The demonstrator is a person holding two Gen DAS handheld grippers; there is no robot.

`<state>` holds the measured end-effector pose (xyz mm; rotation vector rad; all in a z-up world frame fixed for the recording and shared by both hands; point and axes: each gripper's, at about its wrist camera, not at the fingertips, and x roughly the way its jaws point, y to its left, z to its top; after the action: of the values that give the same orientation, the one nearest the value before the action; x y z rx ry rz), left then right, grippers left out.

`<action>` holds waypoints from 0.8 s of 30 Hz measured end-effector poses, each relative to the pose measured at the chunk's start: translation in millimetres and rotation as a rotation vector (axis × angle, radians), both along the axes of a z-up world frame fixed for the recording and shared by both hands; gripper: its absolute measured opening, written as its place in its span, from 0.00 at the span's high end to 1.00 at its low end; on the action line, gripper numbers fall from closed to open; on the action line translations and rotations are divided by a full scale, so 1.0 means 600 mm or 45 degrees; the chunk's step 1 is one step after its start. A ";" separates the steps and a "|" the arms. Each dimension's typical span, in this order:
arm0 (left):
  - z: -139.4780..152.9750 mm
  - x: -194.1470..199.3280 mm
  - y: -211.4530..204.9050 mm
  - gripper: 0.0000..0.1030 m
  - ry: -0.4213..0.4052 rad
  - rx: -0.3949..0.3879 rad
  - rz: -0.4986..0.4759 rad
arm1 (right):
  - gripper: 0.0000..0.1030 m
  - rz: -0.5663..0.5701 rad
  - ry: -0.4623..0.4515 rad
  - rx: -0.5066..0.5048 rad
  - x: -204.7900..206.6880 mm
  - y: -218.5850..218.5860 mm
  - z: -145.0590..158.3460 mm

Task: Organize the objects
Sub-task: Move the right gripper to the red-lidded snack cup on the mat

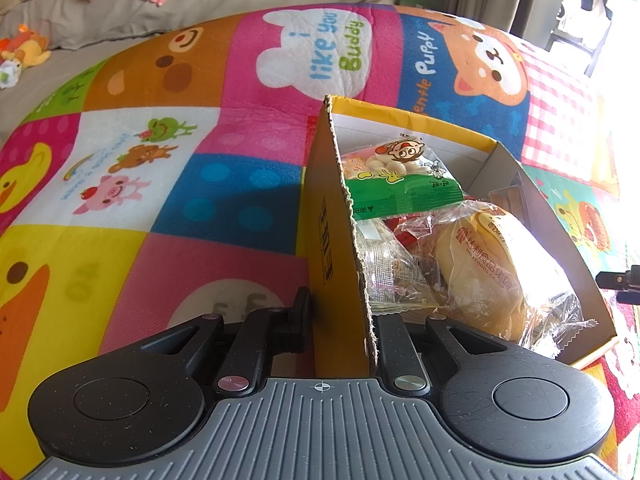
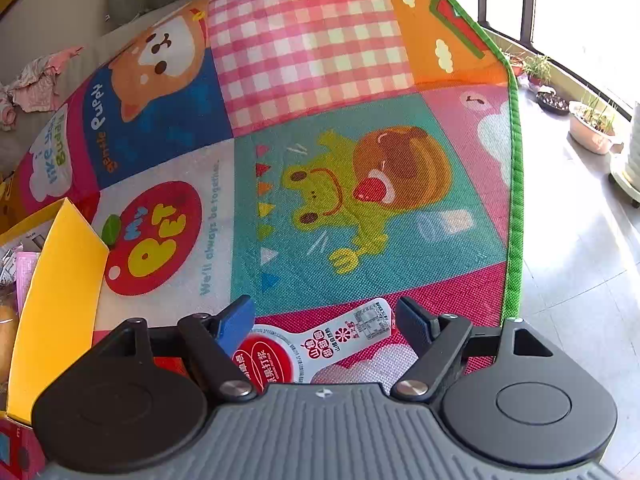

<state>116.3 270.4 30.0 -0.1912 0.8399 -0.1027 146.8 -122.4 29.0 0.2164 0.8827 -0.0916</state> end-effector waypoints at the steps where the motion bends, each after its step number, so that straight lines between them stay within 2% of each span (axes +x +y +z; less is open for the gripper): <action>1: 0.000 0.000 0.000 0.84 0.000 0.000 0.000 | 0.23 -0.003 0.010 0.016 0.003 -0.001 -0.005; 4: 0.000 0.000 0.000 0.84 0.000 0.000 -0.001 | 0.17 -0.026 0.007 0.034 0.007 0.004 -0.015; 8: 0.000 -0.001 0.000 0.84 0.000 -0.001 0.001 | 0.17 0.041 -0.017 0.022 0.007 0.026 -0.016; 10: 0.000 -0.001 0.000 0.84 -0.001 -0.003 0.002 | 0.22 0.118 -0.022 -0.001 -0.002 0.044 -0.015; 14: 0.000 -0.001 0.000 0.84 -0.001 -0.003 0.002 | 0.23 0.261 -0.033 -0.053 -0.040 0.077 -0.016; 17: -0.001 -0.001 0.001 0.84 -0.001 -0.003 0.002 | 0.22 0.325 -0.067 -0.146 -0.080 0.094 -0.015; 20: -0.001 -0.001 0.001 0.84 0.000 -0.002 0.002 | 0.21 0.349 -0.067 -0.205 -0.114 0.091 -0.016; 24: 0.000 0.000 -0.003 0.85 0.005 0.019 0.001 | 0.21 0.318 -0.050 -0.203 -0.145 0.069 -0.018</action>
<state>116.5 268.6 30.1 -0.1780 0.8442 -0.0951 59.8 -81.2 18.0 -0.0417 0.8523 0.0748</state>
